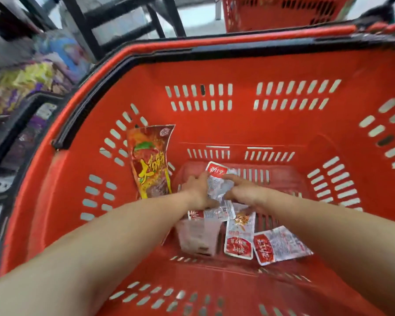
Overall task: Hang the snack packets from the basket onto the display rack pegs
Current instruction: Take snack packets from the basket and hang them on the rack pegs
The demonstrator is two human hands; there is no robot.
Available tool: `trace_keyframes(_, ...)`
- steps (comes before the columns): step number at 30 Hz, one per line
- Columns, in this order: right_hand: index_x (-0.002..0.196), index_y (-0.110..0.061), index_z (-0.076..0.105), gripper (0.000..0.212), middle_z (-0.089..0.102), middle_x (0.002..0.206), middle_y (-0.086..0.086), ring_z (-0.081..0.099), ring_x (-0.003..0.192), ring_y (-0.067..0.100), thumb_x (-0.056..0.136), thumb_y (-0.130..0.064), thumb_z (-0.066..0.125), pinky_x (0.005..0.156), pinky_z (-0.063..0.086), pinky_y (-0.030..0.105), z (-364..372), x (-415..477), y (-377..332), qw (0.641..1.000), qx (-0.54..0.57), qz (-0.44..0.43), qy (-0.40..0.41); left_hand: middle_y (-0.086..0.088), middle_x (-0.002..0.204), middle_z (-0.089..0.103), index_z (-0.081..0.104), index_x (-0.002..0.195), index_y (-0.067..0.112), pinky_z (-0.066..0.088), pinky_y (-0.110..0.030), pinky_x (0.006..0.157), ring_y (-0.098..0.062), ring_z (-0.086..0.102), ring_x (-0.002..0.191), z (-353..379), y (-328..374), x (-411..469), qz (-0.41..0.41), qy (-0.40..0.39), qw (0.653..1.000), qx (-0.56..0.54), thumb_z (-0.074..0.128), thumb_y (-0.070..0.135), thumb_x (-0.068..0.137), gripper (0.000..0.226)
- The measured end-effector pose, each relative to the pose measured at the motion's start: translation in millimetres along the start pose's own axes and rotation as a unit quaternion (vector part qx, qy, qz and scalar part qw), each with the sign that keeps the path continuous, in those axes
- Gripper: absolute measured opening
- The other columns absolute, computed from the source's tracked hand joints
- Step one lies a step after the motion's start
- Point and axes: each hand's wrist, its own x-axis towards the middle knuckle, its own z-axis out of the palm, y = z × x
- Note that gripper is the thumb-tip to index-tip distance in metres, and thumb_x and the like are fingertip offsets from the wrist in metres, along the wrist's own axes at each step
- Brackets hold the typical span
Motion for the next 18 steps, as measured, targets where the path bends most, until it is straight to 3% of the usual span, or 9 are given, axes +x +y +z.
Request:
trace_keyframes(2, 0.139, -0.04, 0.041, 0.067, 0.052, 0.131, 0.002, 0.052, 0.113, 0.023, 0.087, -0.002, 0.06, 0.089, 0.052, 0.041, 1.8, 3.2, 3.4, 0.996, 0.092, 0.012, 0.007, -0.014, 0.143, 0.034, 0.028, 0.139, 0.031, 0.045, -0.044, 0.101, -0.04, 0.047, 0.124, 10.4, 2.7, 5.4, -0.019, 0.034, 0.999, -0.003, 0.082, 0.042, 0.071, 0.087)
trace_keyframes(4, 0.141, -0.035, 0.041, 0.073, 0.06, 0.124, 0.001, 0.058, 0.109, 0.021, 0.083, 0.003, 0.063, 0.089, 0.05, 0.036, 1.2, 9.8, 7.1, 0.995, 0.101, 0.002, 0.016, -0.012, 0.135, 0.039, 0.036, 0.126, 0.029, 0.047, -0.044, 0.097, -0.039, 0.049, 0.119, 12.5, 2.0, 8.0, -0.025, 0.051, 0.998, 0.022, 0.083, 0.039, 0.07, 0.074)
trace_keyframes(6, 0.146, -0.03, 0.037, 0.082, 0.06, 0.128, 0.004, 0.061, 0.108, 0.022, 0.079, 0.006, 0.067, 0.096, 0.051, 0.038, 3.5, 12.5, 6.1, 0.994, 0.102, -0.011, 0.026, -0.009, 0.127, 0.041, 0.038, 0.117, 0.03, 0.05, -0.041, 0.092, -0.036, 0.052, 0.112, 11.4, 0.9, 9.9, -0.018, 0.045, 0.999, 0.011, 0.084, 0.037, 0.068, 0.068)
trace_keyframes(8, 0.146, -0.029, 0.035, 0.086, 0.056, 0.133, 0.01, 0.06, 0.11, 0.027, 0.076, 0.006, 0.069, 0.096, 0.052, 0.043, 8.4, 12.8, 2.2, 0.991, 0.125, -0.015, 0.038, -0.005, 0.118, 0.045, 0.037, 0.109, 0.032, 0.05, -0.035, 0.077, -0.03, 0.056, 0.1, 9.9, -0.2, 10.0, -0.021, 0.033, 0.999, -0.034, 0.084, 0.033, 0.069, 0.062)
trace_keyframes(10, 0.135, -0.027, 0.039, 0.075, 0.063, 0.114, 0.014, 0.064, 0.093, 0.026, 0.078, 0.013, 0.066, 0.08, 0.057, 0.039, 12.7, 12.2, -2.0, 0.981, 0.189, -0.032, 0.034, -0.002, 0.109, 0.055, 0.037, 0.103, 0.031, 0.045, -0.03, 0.065, -0.023, 0.058, 0.088, 7.1, -0.1, 9.3, -0.008, 0.04, 0.996, -0.08, 0.08, 0.024, 0.074, 0.053)
trace_keyframes(12, 0.123, -0.03, 0.038, 0.068, 0.064, 0.095, 0.008, 0.061, 0.072, 0.02, 0.08, 0.014, 0.066, 0.059, 0.052, 0.031, 14.6, 10.2, -6.0, 0.97, 0.24, -0.034, 0.031, -0.001, 0.101, 0.062, 0.041, 0.095, 0.029, 0.048, -0.029, 0.067, -0.02, 0.06, 0.087, 3.6, 0.8, 9.9, 0.012, 0.03, 0.99, -0.137, 0.078, 0.012, 0.074, 0.045)
trace_keyframes(13, 0.122, -0.031, 0.037, 0.068, 0.064, 0.095, 0.007, 0.061, 0.071, 0.019, 0.079, 0.01, 0.07, 0.056, 0.05, 0.03, 15.4, 10.1, -4.9, 0.967, 0.249, -0.027, 0.042, 0.001, 0.096, 0.061, 0.045, 0.091, 0.028, 0.05, -0.027, 0.068, -0.018, 0.06, 0.085, 1.6, 2.1, 9.4, 0.027, 0.014, 0.986, -0.165, 0.078, 0.006, 0.073, 0.043)
trace_keyframes(16, 0.118, -0.02, 0.048, 0.056, 0.068, 0.105, 0.007, 0.065, 0.09, 0.025, 0.075, -0.005, 0.081, 0.073, 0.055, 0.035, 11.2, 14.3, 0.1, 0.977, 0.157, -0.018, 0.141, 0.001, 0.08, 0.054, 0.053, 0.091, 0.023, 0.043, -0.024, 0.057, -0.013, 0.049, 0.065, -3.1, 10.0, 3.2, 0.054, -0.051, 0.968, -0.239, 0.067, -0.009, 0.077, 0.038)
trace_keyframes(18, 0.112, -0.014, 0.055, 0.042, 0.067, 0.11, 0.007, 0.064, 0.101, 0.027, 0.078, -0.001, 0.075, 0.086, 0.054, 0.037, -3.6, 14.3, 1.8, 0.979, 0.041, -0.017, 0.197, -0.004, 0.088, 0.061, 0.053, 0.099, 0.02, 0.045, -0.028, 0.064, -0.017, 0.054, 0.071, -4.9, 13.2, 1.1, 0.048, -0.072, 0.947, -0.308, 0.064, -0.008, 0.08, 0.036)
